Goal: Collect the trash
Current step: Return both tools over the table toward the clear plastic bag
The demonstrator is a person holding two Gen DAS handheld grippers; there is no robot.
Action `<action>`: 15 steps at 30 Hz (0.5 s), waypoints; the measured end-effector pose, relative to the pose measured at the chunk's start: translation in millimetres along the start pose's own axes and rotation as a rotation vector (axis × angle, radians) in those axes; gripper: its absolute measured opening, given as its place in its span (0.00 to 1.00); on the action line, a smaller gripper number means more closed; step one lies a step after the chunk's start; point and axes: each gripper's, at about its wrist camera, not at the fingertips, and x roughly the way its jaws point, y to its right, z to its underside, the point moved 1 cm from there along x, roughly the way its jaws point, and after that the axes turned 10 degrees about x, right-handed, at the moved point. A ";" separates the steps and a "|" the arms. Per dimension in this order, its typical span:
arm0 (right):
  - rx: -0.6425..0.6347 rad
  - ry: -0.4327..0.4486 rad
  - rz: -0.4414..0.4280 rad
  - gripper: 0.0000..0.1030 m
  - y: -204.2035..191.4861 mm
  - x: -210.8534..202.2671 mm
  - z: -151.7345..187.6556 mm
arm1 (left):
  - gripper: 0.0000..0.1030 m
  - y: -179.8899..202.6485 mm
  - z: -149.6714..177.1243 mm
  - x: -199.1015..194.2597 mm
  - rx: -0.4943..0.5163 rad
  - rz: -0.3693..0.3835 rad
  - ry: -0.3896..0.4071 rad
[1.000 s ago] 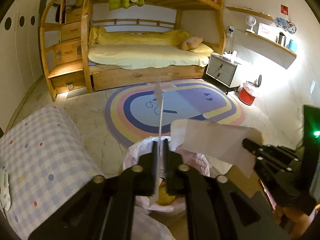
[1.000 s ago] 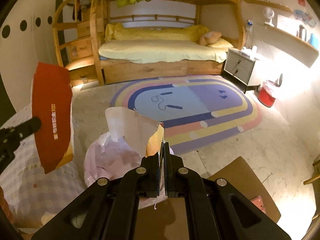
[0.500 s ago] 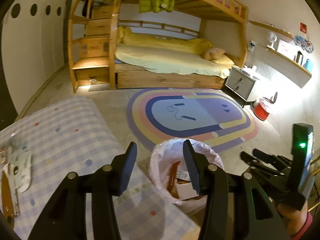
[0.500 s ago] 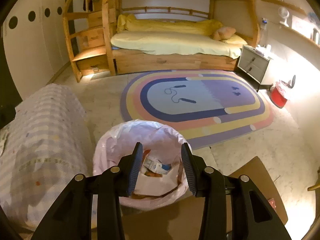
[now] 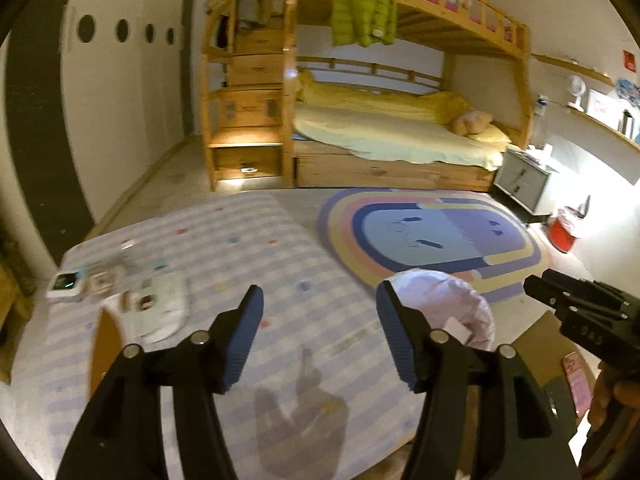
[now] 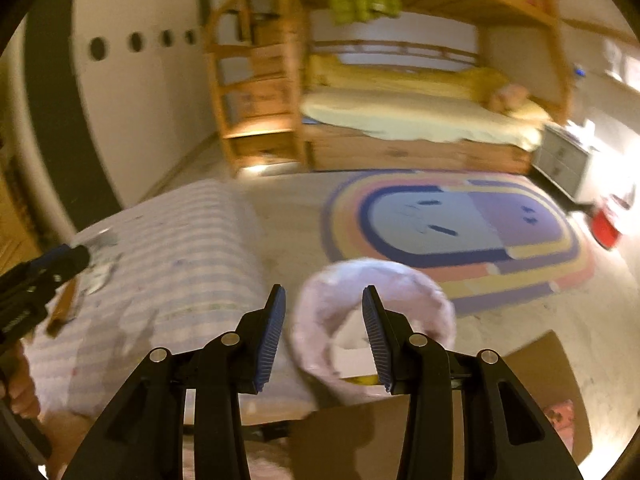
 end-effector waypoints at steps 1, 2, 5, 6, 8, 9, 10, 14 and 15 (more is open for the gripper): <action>-0.021 -0.005 -0.020 0.40 -10.9 0.1 1.0 | 0.58 -8.3 4.7 -4.6 -0.007 -0.020 -0.006; -0.038 -0.010 -0.036 0.40 -20.1 0.6 2.0 | 0.58 -16.7 9.8 -8.5 -0.015 -0.039 -0.012; -0.082 -0.021 -0.081 0.40 -45.5 1.4 4.3 | 0.59 -44.7 25.6 -17.4 -0.050 -0.098 -0.028; -0.093 -0.025 -0.095 0.40 -52.8 1.8 5.1 | 0.59 -55.4 32.0 -20.7 -0.067 -0.118 -0.034; -0.114 -0.029 -0.124 0.40 -70.4 2.6 6.7 | 0.61 -75.4 43.9 -27.6 -0.101 -0.159 -0.047; -0.122 -0.030 -0.136 0.40 -78.1 3.3 7.0 | 0.65 -84.5 50.4 -31.2 -0.114 -0.178 -0.051; -0.125 -0.031 -0.156 0.40 -88.0 4.2 7.9 | 0.67 -94.3 57.3 -35.1 -0.129 -0.203 -0.055; -0.173 -0.039 -0.213 0.40 -128.3 9.4 14.5 | 0.67 -128.7 80.1 -46.1 -0.183 -0.257 -0.074; -0.192 -0.040 -0.221 0.40 -137.2 10.7 15.6 | 0.67 -134.7 83.9 -48.6 -0.194 -0.267 -0.081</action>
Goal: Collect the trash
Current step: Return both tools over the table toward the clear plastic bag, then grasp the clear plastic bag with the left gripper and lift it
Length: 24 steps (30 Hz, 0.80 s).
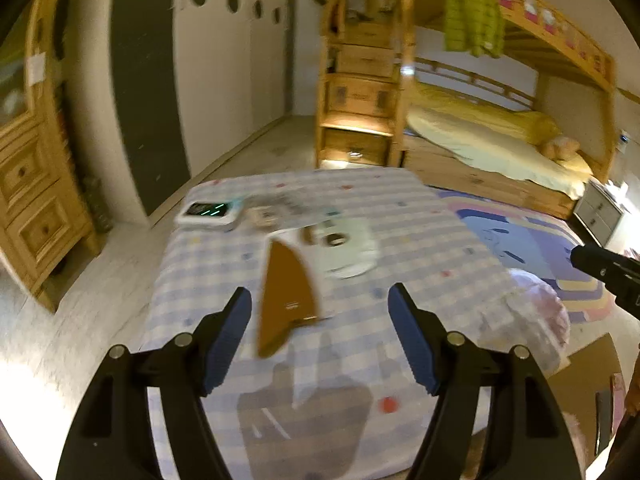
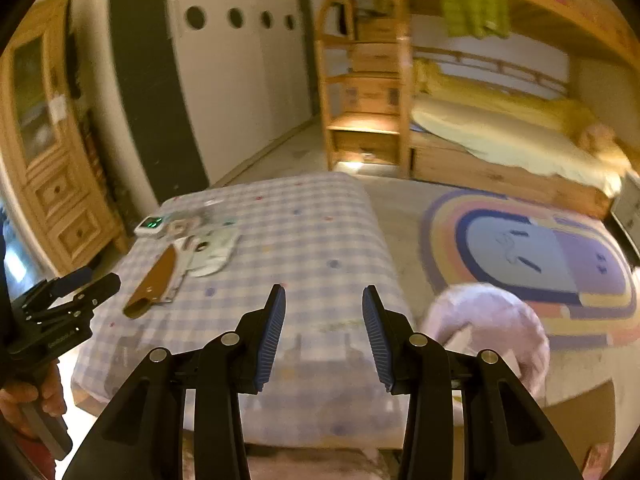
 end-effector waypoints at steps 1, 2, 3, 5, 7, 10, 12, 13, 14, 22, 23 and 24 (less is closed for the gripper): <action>-0.019 -0.003 -0.009 0.40 -9.8 4.8 -2.0 | 0.67 -10.6 1.9 1.8 -0.013 -0.016 -0.007; -0.033 -0.005 -0.015 0.40 -17.3 8.5 -4.3 | 0.67 -20.5 2.8 3.0 -0.026 -0.030 -0.010; -0.045 -0.007 -0.020 0.40 -23.8 12.3 -5.7 | 0.67 -27.2 3.8 2.7 -0.036 -0.040 -0.011; -0.066 -0.011 -0.025 0.40 -36.2 22.4 -12.6 | 0.67 -43.1 3.1 4.3 -0.055 -0.060 -0.011; -0.077 -0.017 -0.030 0.40 -46.2 33.7 -18.8 | 0.67 -53.1 -0.2 9.5 -0.063 -0.075 -0.014; -0.095 -0.027 -0.033 0.40 -61.1 54.3 -25.0 | 0.67 -66.2 -5.1 25.4 -0.074 -0.077 -0.030; -0.109 -0.043 -0.040 0.40 -70.9 70.2 -27.6 | 0.67 -73.3 -9.2 38.3 -0.088 -0.061 -0.038; -0.116 -0.053 -0.046 0.40 -76.3 80.5 -28.7 | 0.67 -76.6 -11.9 45.7 -0.093 -0.057 -0.044; -0.125 -0.063 -0.050 0.39 -80.4 89.4 -29.2 | 0.67 -77.8 -14.3 51.7 -0.094 -0.056 -0.049; -0.177 -0.107 -0.100 0.22 -113.9 161.1 -47.0 | 0.51 -88.7 -33.7 105.9 -0.092 -0.026 -0.073; -0.182 -0.109 -0.104 0.20 -117.5 170.3 -49.1 | 0.50 -88.8 -36.5 112.6 -0.089 -0.022 -0.074; -0.185 -0.114 -0.109 0.19 -121.0 179.0 -50.7 | 0.50 -88.7 -39.2 119.0 -0.085 -0.021 -0.077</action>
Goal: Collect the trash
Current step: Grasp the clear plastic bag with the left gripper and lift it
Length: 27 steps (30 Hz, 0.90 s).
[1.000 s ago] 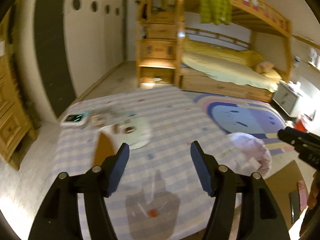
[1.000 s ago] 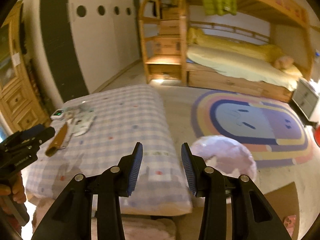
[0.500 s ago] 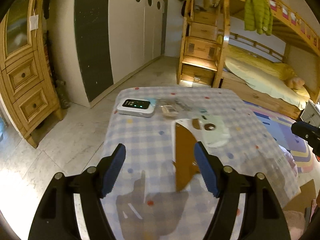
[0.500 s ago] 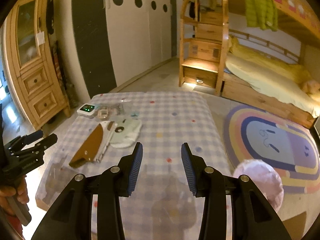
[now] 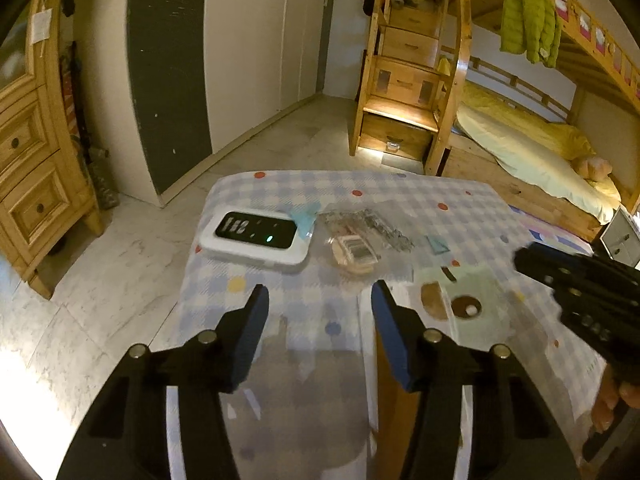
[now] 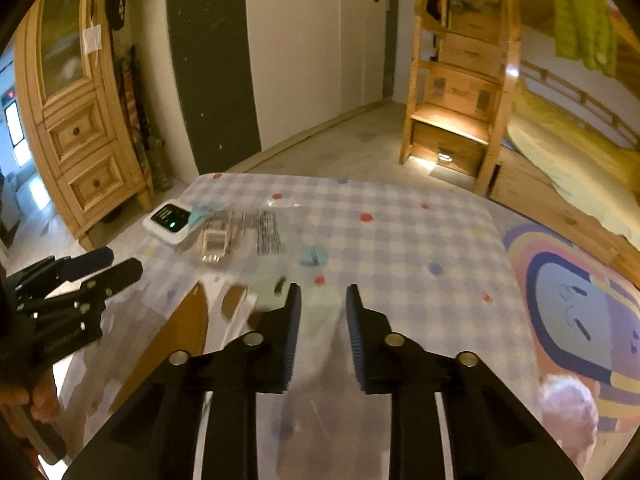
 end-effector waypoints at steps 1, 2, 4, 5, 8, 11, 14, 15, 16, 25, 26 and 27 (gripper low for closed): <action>-0.002 -0.008 -0.006 0.19 -2.2 10.3 -3.2 | 0.50 0.4 -2.3 4.7 0.002 0.001 -0.003; -0.002 -0.014 -0.008 0.16 -2.9 17.1 -5.6 | 0.50 1.1 -5.8 10.5 0.004 0.003 -0.003; 0.002 -0.026 -0.014 0.14 -4.0 31.3 -11.1 | 0.50 1.0 -11.0 21.0 -0.001 0.002 -0.010; 0.004 -0.030 -0.017 0.14 -3.5 36.1 -13.7 | 0.50 0.5 -13.1 26.5 -0.010 0.005 -0.015; 0.009 -0.044 -0.025 0.14 -4.5 50.1 -18.9 | 0.50 0.7 -18.1 40.0 -0.026 0.013 -0.027; 0.005 -0.074 -0.014 0.14 -4.1 65.1 -19.4 | 0.50 2.9 -18.4 50.7 -0.026 0.017 -0.044; 0.013 -0.119 -0.017 0.14 -2.3 76.9 -16.7 | 0.50 4.7 -17.7 58.1 -0.027 0.017 -0.057; 0.019 -0.127 -0.021 0.14 -2.0 78.4 -16.7 | 0.50 5.2 -18.8 57.5 -0.026 0.021 -0.054; 0.023 -0.130 -0.020 0.14 -0.8 78.7 -16.5 | 0.50 5.5 -19.7 58.3 -0.030 0.030 -0.059; -0.009 -0.145 0.007 0.13 -1.1 75.0 -8.4 | 0.46 8.9 -15.9 61.8 -0.043 0.070 -0.095; 0.007 -0.147 -0.003 0.10 2.2 74.6 -8.1 | 0.45 9.1 -14.3 63.4 -0.047 0.080 -0.099; 0.018 -0.148 -0.011 0.08 4.7 74.6 -7.9 | 0.43 8.9 -14.0 64.9 -0.054 0.095 -0.105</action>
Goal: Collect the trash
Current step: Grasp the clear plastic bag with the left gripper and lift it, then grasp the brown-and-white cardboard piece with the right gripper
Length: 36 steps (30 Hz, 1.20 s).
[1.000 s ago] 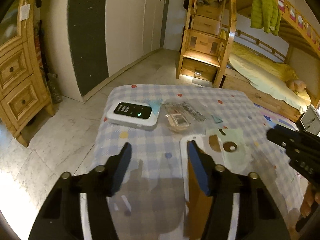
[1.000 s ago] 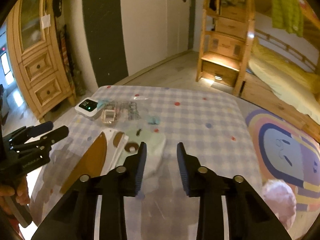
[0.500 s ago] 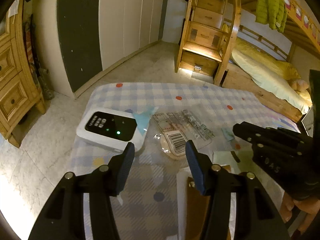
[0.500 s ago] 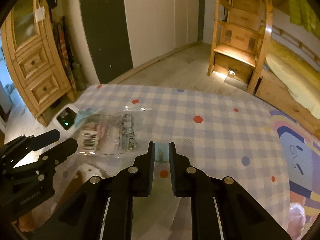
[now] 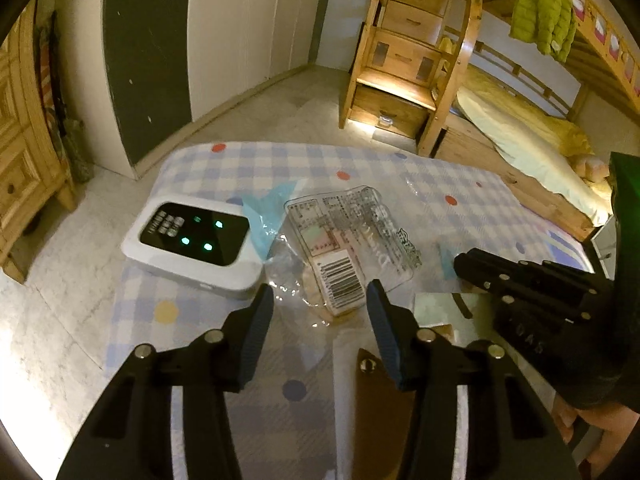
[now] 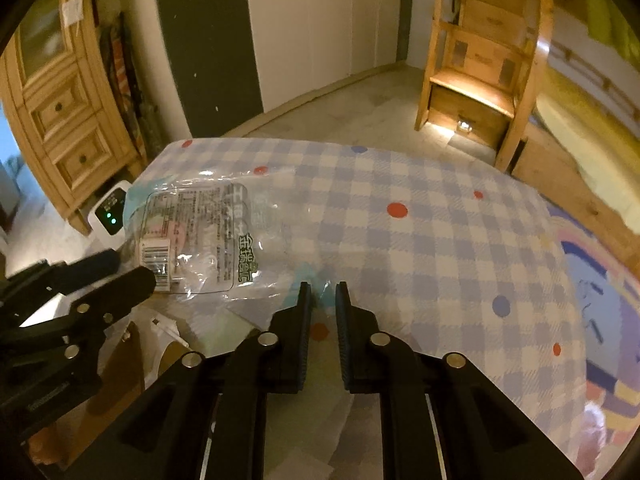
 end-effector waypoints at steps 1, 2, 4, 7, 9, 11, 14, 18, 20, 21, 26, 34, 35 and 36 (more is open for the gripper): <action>0.007 -0.002 -0.008 0.08 1.8 0.5 -0.1 | 0.39 0.0 -0.8 1.2 -0.006 0.015 -0.003; 0.014 -0.003 -0.016 0.08 3.4 0.8 -0.5 | 0.38 0.7 -1.5 1.7 -0.008 0.033 0.000; 0.023 -0.005 -0.027 0.08 4.8 0.8 -0.9 | 0.38 1.5 -3.9 -2.6 -0.005 0.039 0.030; 0.029 -0.006 -0.035 0.08 6.2 1.4 -2.3 | 0.33 -1.2 -9.1 -17.2 -0.015 0.087 0.095; 0.032 -0.007 -0.039 0.08 7.1 2.0 -3.1 | 0.28 -0.2 -13.9 -29.0 -0.015 0.134 0.146; 0.036 -0.007 -0.044 0.08 9.4 1.7 -3.6 | 0.24 7.0 -19.0 -37.7 -0.002 0.180 0.180; 0.047 -0.008 -0.055 0.08 12.3 1.0 -2.9 | 0.23 28.3 -22.3 -37.0 0.053 0.211 0.168; 0.052 -0.011 -0.064 0.06 15.5 -0.3 -1.5 | 0.15 42.3 -17.6 -15.9 0.085 0.168 0.095; 0.052 -0.012 -0.068 0.05 17.1 -1.4 -1.1 | 0.12 36.9 -17.5 -6.4 0.046 0.176 0.061; 0.054 -0.012 -0.070 0.05 18.0 -1.5 -1.4 | 0.10 33.3 -18.3 -5.2 0.027 0.172 0.059; 0.033 0.043 -0.061 0.10 16.4 -16.1 1.9 | 0.02 25.0 -26.5 -27.7 0.033 0.127 0.128; 0.057 0.142 -0.080 0.41 19.8 -75.5 14.2 | 0.01 24.5 -17.3 -110.8 0.042 0.055 0.276; 0.054 0.126 -0.083 0.44 19.6 -75.3 17.8 | 0.01 22.3 -14.2 -117.0 0.043 0.040 0.278; 0.049 0.109 -0.080 0.47 17.6 -74.1 24.9 | 0.01 20.6 -7.9 -123.3 0.042 0.022 0.278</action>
